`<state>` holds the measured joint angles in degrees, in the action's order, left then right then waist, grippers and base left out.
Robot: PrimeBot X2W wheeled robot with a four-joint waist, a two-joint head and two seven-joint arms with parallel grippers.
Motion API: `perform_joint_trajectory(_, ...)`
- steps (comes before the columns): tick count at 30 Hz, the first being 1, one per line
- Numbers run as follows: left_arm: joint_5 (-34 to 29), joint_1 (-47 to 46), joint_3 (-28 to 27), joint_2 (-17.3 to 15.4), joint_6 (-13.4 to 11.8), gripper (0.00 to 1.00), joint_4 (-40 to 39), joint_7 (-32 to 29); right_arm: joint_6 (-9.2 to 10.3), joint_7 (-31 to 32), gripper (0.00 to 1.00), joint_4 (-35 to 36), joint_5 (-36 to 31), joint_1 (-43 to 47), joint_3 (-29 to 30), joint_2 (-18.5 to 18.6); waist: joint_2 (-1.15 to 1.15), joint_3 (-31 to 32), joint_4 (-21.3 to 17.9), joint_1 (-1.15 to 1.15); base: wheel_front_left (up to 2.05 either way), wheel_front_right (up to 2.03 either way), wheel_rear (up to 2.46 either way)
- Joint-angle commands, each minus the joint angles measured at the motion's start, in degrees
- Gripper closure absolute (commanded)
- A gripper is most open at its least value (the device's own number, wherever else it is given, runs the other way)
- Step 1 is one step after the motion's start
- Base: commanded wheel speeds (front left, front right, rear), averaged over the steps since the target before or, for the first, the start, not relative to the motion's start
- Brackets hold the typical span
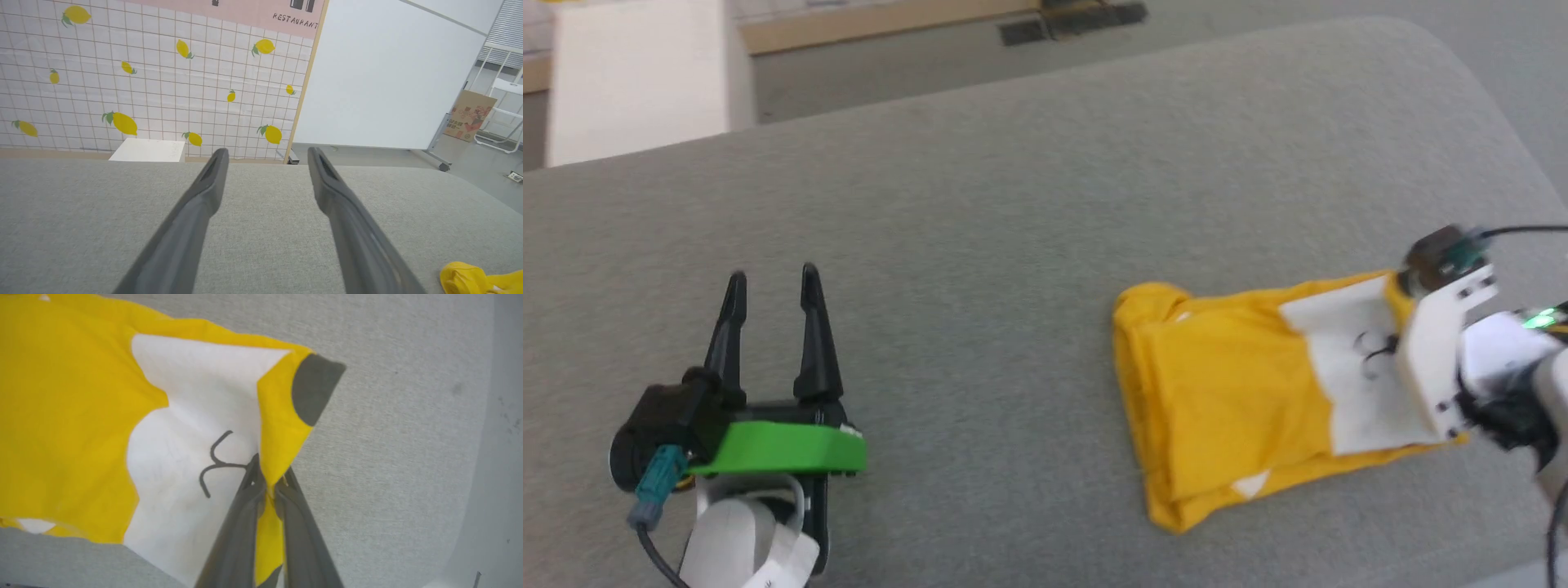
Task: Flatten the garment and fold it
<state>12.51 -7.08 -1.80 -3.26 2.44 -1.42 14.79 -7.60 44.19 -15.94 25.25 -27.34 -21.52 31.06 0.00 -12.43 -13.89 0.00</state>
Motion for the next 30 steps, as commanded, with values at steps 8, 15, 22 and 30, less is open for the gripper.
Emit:
perform_joint_trajectory(8, -2.2, -4.5, 1.0, -1.8, -0.5, 0.00, -2.4, -0.8, 0.11, -3.9, 1.00, -8.8, -1.4, -7.1, 9.2, 5.2, 0.00, -13.3, -6.6, 0.00, 0.00, 0.00, 0.00)
perform_joint_trajectory(15, -4.3, -5.9, 1.1, -3.4, -1.9, 0.00, -6.2, -2.6, 0.11, -7.8, 1.00, -16.8, -6.5, -11.8, 17.8, 7.8, 0.00, -18.6, -3.1, 0.00, 0.00, 0.00, 0.00)
perform_joint_trajectory(22, -4.7, -5.0, 0.5, -4.2, -2.9, 0.00, -9.0, -3.9, 0.11, -11.6, 1.00, -23.4, -13.5, -15.3, 26.3, 7.6, 0.00, -20.6, -1.2, 0.00, 0.00, 0.00, 0.00)
perform_joint_trajectory(30, -4.4, -4.2, 0.2, -4.4, -3.5, 0.00, -9.1, -3.6, 0.11, -16.6, 0.00, -27.2, -20.5, -17.9, 33.1, 5.6, 0.00, -17.9, -0.2, 0.00, 0.00, 0.00, 0.00)
